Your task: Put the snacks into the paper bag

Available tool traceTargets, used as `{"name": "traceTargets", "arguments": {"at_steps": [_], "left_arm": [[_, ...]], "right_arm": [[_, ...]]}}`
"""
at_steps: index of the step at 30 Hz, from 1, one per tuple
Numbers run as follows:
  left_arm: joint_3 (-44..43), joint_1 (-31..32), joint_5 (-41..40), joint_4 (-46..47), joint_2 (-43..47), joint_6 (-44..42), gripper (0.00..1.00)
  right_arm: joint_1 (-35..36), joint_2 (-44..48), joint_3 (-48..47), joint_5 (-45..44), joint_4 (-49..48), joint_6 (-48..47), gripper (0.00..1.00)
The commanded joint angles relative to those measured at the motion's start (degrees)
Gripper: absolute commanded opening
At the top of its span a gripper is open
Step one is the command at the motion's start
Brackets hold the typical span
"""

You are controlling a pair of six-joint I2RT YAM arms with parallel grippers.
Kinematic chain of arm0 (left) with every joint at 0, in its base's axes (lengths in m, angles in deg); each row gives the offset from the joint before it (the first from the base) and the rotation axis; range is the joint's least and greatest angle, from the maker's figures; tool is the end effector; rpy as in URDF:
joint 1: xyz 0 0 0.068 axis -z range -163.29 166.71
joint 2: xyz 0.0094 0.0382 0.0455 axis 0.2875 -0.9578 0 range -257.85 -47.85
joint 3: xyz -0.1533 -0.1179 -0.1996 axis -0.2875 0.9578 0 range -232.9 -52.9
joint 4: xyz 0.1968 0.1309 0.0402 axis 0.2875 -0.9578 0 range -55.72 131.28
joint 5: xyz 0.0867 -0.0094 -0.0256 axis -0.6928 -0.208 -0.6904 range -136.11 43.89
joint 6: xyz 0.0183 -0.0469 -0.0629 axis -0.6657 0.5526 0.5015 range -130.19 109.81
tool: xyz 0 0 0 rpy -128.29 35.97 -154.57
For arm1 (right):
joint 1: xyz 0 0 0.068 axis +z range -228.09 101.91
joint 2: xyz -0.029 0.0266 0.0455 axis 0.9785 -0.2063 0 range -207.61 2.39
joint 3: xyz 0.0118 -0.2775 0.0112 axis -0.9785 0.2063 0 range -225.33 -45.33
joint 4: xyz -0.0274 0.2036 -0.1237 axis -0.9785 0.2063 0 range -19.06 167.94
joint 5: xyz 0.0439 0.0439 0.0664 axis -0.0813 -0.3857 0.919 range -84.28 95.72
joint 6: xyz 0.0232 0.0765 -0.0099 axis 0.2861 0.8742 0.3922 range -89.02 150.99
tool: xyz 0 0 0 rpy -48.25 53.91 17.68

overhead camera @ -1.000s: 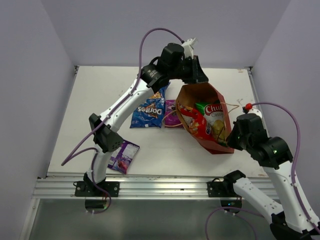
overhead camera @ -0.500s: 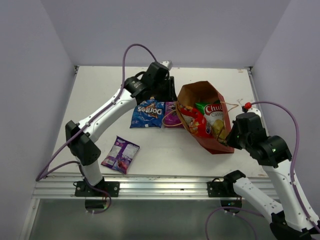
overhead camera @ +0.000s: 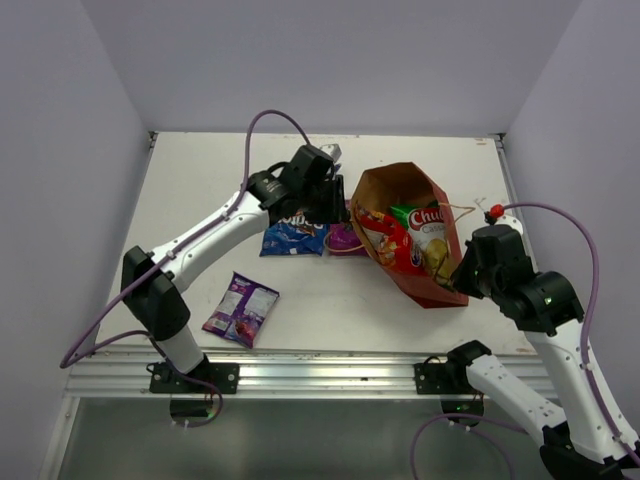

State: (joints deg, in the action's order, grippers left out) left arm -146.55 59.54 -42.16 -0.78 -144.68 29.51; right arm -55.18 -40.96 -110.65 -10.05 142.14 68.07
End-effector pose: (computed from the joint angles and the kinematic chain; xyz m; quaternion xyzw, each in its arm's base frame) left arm 0.2737 -0.2604 0.3265 0.0383 0.9234 -0.2749 0.2650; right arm 0.0990 0.0213 0.3302 0.1619 0.9155 0.0611 0.3631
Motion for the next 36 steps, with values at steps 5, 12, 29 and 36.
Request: {"name": "traceTargets", "arguments": {"at_steps": [5, 12, 29, 36], "left_arm": [[0.57, 2.78, 3.96, 5.58, -0.81, 0.9, 0.31], [-3.11, 3.84, 5.73, 1.64, -4.05, -0.41, 0.11], [-3.65, 4.46, 2.99, -5.22, -3.27, -3.14, 0.33], [-6.79, 4.46, 2.04, -4.25, -2.48, -3.67, 0.0]], "right_arm": [[0.02, 0.02, 0.46, -0.84, 0.17, 0.98, 0.0], [0.02, 0.02, 0.72, -0.67, -0.18, 1.24, 0.0], [0.02, -0.15, 1.16, 0.21, -0.97, 1.5, 0.0], [0.02, 0.11, 1.16, 0.3, -0.71, 1.77, 0.0]]}}
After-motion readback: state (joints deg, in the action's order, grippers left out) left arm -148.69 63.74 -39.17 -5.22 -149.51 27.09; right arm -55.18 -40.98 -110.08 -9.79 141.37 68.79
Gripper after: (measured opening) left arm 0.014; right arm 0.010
